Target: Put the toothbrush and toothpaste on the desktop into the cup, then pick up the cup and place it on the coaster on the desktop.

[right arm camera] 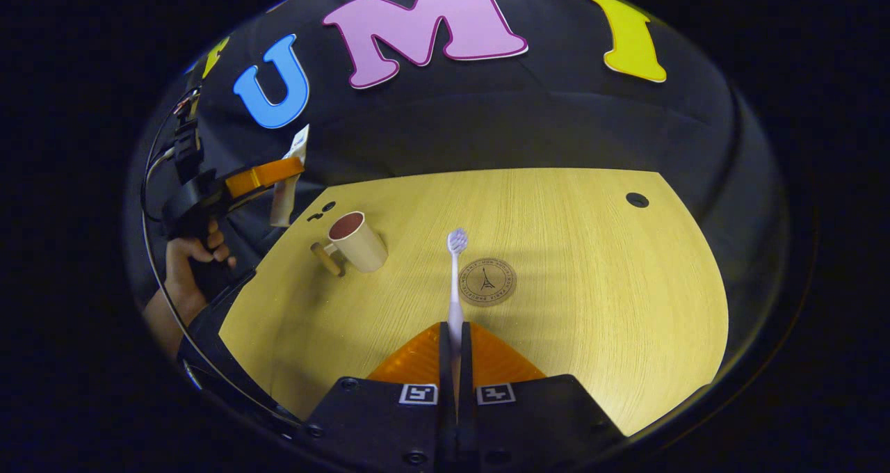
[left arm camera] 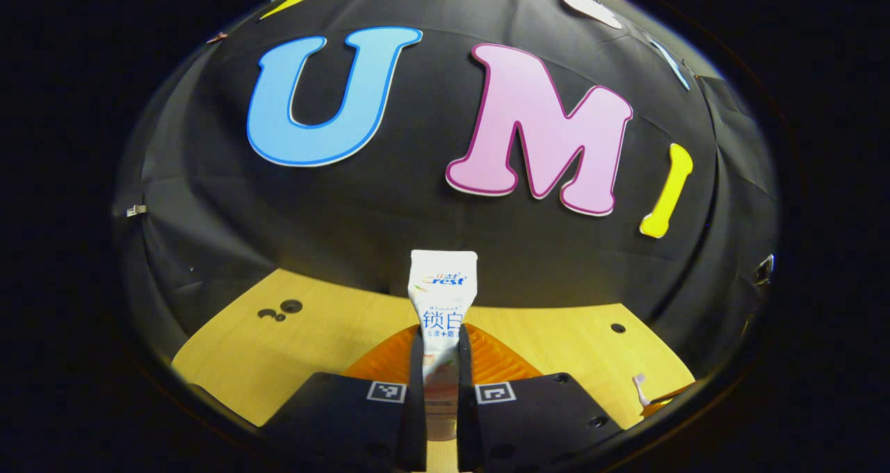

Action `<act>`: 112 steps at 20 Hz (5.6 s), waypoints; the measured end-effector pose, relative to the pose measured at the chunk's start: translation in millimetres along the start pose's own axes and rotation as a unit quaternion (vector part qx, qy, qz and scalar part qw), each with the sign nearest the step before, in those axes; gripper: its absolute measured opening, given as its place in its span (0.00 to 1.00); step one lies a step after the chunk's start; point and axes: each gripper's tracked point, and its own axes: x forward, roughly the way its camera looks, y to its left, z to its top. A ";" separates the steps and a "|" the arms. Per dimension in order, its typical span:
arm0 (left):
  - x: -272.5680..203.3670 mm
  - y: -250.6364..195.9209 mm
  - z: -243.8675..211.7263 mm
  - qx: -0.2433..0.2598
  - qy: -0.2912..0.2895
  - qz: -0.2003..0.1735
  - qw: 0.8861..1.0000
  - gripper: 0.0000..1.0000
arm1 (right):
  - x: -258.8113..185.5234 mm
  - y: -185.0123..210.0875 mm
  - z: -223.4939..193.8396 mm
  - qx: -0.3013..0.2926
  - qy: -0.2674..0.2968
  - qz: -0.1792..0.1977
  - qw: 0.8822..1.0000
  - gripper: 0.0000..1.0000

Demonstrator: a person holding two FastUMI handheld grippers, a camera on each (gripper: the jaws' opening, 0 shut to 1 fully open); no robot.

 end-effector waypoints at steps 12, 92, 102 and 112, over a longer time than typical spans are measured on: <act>89.1 19.8 -54.4 -0.021 -0.021 0.042 0.999 0.22 | 16.5 -20.4 -8.5 -0.041 0.034 0.025 0.998 0.06; -91.8 67.8 -144.6 0.011 0.112 0.024 0.993 0.98 | 134.5 -36.3 132.8 -0.019 -0.265 -0.034 0.964 0.98; -28.5 55.3 -143.0 0.121 0.234 -0.086 0.961 0.98 | 61.7 -180.4 73.8 0.014 -0.235 -0.153 0.960 0.98; -2.2 39.4 -199.9 0.190 0.406 -0.147 0.882 0.93 | -18.9 -286.7 -2.8 0.046 -0.191 -0.263 0.945 0.98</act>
